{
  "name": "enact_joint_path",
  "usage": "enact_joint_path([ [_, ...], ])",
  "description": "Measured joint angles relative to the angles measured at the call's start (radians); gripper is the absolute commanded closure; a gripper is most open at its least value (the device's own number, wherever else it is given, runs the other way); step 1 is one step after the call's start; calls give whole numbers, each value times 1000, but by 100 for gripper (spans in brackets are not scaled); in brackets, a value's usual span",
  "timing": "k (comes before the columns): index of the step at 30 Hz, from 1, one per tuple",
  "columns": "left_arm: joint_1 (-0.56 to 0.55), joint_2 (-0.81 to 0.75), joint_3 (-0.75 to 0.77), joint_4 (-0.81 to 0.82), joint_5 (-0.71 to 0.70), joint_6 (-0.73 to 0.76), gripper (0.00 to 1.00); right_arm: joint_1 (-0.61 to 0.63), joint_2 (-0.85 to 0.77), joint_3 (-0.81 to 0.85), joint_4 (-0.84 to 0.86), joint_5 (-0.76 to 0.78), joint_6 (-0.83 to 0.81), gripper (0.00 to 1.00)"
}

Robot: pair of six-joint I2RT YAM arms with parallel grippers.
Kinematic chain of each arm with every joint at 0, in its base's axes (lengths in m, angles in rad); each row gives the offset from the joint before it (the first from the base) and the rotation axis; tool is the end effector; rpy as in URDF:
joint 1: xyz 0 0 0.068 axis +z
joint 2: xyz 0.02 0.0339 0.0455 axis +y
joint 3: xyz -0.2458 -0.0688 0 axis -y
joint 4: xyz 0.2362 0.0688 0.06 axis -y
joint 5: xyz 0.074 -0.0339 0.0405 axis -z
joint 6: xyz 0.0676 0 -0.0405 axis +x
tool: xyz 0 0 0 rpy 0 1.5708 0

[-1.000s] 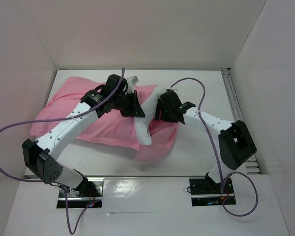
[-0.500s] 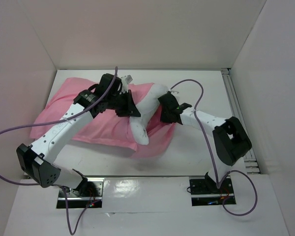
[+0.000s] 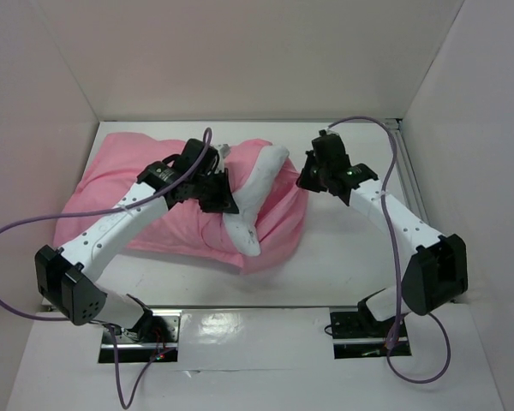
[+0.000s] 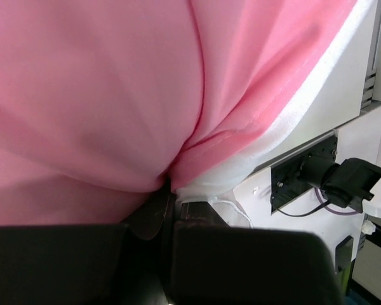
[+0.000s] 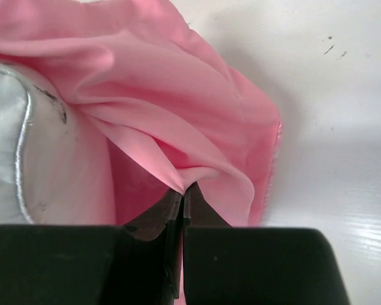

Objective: Put the pillow into the pillowcase

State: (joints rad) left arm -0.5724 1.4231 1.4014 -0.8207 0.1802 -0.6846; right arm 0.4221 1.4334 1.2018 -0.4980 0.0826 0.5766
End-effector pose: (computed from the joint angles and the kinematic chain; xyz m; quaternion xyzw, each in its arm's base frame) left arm 0.2581 -0.1807 0.3066 -0.0202 0.9310 -0.2766 0.2375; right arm 0.3082 0.1323 0.2669 0.0872 0.9080 0.1623 0.3762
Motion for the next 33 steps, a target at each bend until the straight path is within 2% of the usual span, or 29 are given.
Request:
enact_joint_path([
  [6, -29, 11, -32, 55, 60, 71, 100, -119, 27, 0, 26, -155, 1, 100],
  [9, -71, 34, -21, 64, 74, 113, 100, -152, 89, 3, 34, -185, 2, 100],
  [10, -82, 47, 0, 48, 69, 123, 97, -154, 106, 3, 32, -188, 2, 100],
  [11, -95, 65, 41, 21, 60, 133, 77, -154, 113, 3, 33, -189, 2, 100],
  [13, -115, 101, 146, -24, 27, 160, 50, -153, 109, 3, 38, -188, 0, 100],
  [14, -124, 119, 212, -48, 13, 169, 40, -153, 101, 3, 48, -185, -2, 100],
  [15, -134, 135, 273, -69, -3, 178, 25, -153, 93, 3, 58, -179, -3, 100],
  [17, -164, 166, 397, -94, -42, 191, 18, -153, 76, 3, 86, -169, -6, 100],
  [19, -201, 200, 524, -115, -95, 198, 14, -151, 64, 2, 101, -165, -10, 100],
  [22, -251, 265, 668, -112, -188, 216, 14, -158, 45, -19, 116, -154, -13, 100],
  [28, -306, 459, 794, -72, -425, 211, 14, -165, -11, -53, 120, -166, -4, 100],
  [33, -298, 642, 880, -55, -524, 204, 14, -165, -65, -72, 122, -172, 3, 100],
])
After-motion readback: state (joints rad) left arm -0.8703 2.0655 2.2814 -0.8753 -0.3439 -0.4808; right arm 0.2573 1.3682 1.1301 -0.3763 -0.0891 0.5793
